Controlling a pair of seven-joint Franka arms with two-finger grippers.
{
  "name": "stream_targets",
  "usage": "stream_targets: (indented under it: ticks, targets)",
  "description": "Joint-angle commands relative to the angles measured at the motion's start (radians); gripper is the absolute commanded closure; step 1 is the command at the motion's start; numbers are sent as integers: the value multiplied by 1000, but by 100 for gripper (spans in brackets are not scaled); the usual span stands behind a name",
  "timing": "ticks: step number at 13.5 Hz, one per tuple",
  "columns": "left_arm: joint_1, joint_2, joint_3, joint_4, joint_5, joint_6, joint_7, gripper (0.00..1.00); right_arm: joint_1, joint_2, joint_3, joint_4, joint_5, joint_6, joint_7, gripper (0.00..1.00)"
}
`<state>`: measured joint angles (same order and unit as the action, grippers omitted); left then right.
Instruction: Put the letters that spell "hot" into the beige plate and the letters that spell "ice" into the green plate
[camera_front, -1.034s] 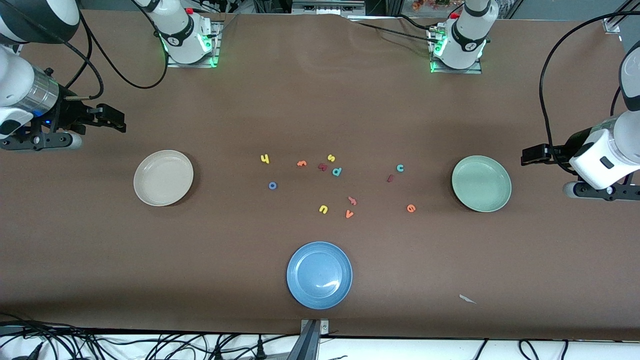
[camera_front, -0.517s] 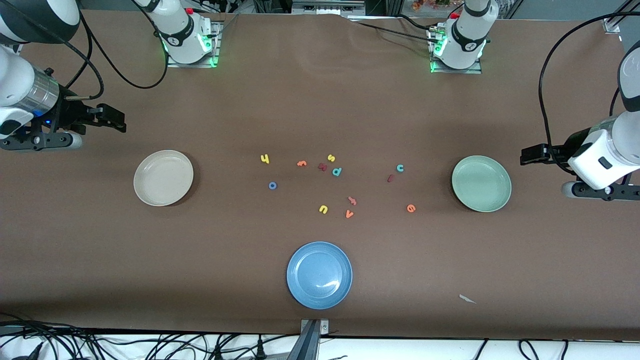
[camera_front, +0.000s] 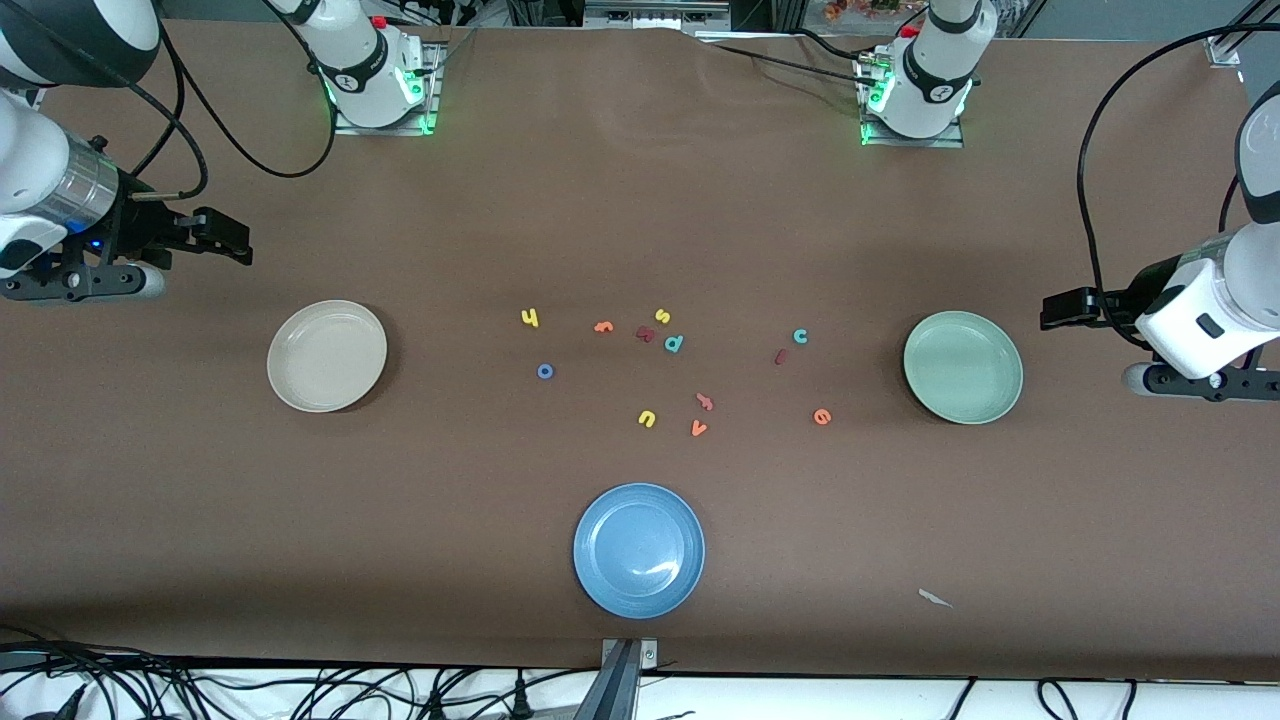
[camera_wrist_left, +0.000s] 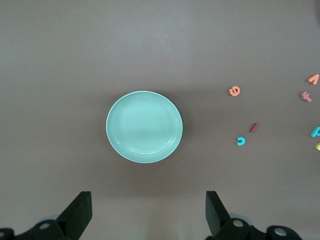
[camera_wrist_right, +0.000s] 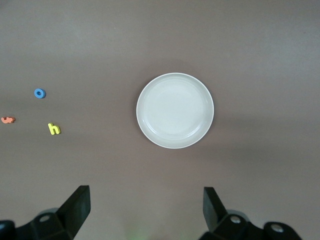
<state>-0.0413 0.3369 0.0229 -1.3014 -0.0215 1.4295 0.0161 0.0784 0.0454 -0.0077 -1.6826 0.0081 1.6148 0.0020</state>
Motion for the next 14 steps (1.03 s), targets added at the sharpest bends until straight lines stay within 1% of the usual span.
stream_targets:
  ticks: [1, 6, 10, 12, 14]
  targets:
    - [-5, -7, 8, -4, -34, -11, 8, 0, -3, -10, 3, -5, 13, -9, 7, 0]
    - [-12, -1, 8, -6, -34, -11, 1, 0, -3, -10, 3, -5, 13, -12, 6, 0]
    - [-60, 19, 5, -30, -35, -8, -85, 0, -3, -10, 3, -5, 13, -12, 6, 0]
    - [-83, 25, 5, -67, -37, 5, -108, 0, -3, -10, 3, -6, 15, -12, 6, 0]
    - [-110, 27, 3, -129, -67, 43, -134, 0, -3, -12, 2, -14, 15, -13, 4, 0]
